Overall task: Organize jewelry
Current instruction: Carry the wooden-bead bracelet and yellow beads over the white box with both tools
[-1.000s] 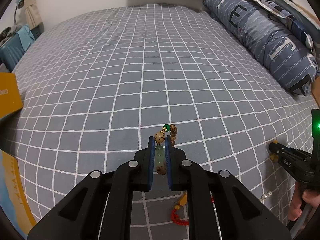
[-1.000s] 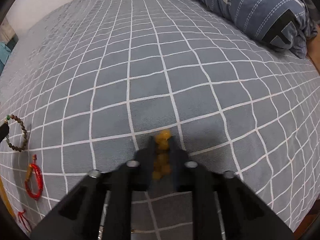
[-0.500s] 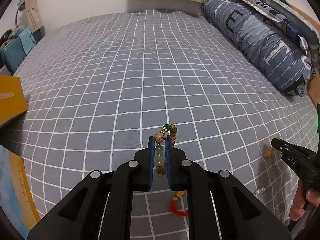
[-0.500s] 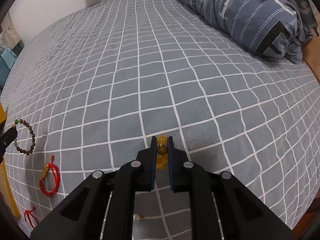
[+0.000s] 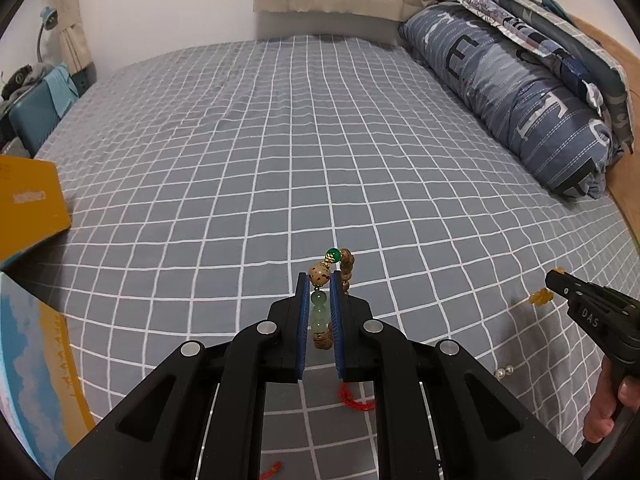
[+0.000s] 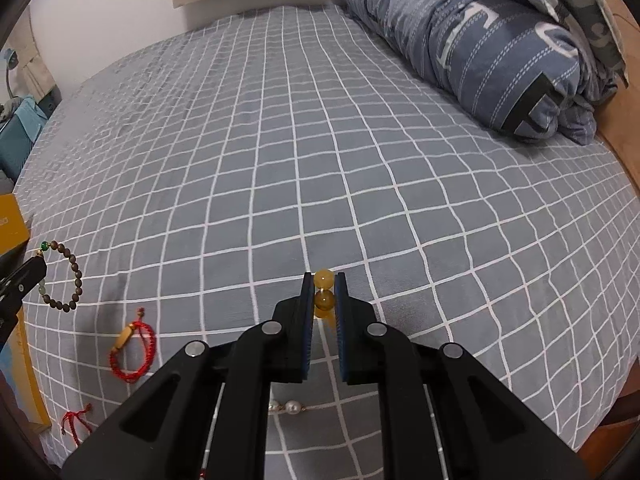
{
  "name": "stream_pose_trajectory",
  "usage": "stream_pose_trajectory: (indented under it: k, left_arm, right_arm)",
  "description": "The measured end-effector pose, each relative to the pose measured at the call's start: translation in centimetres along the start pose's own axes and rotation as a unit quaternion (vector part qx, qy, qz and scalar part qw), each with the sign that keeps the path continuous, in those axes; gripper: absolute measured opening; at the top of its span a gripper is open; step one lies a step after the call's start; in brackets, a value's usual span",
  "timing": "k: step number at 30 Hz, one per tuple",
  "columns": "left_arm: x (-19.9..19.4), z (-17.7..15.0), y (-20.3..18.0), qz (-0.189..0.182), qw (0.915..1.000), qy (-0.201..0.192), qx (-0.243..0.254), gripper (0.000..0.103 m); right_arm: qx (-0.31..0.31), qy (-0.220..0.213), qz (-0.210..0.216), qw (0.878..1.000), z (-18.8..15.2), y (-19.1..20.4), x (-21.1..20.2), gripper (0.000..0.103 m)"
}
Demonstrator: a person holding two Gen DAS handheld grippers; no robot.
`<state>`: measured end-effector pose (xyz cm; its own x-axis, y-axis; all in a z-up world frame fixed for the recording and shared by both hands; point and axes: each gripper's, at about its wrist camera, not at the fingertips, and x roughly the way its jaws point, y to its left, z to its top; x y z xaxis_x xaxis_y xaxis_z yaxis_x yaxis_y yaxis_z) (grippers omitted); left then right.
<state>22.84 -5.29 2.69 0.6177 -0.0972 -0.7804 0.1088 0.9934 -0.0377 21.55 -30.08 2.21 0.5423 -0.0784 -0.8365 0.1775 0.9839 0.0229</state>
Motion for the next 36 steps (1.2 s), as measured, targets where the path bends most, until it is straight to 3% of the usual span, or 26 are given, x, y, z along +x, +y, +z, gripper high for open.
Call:
stream_pose_trajectory:
  k: [16,36]
  left_arm:
    - [-5.4,-1.4,3.4,0.027,0.9993,-0.020,-0.017,0.010]
    - [-13.4,-4.5,11.3,0.072,0.9947,-0.046,-0.056,0.010]
  right_arm:
    - [-0.037,-0.036,0.027,0.998,-0.7,5.7,-5.1,0.009]
    - [-0.105,-0.061,0.103,0.987,-2.8,18.2,-11.0,0.009]
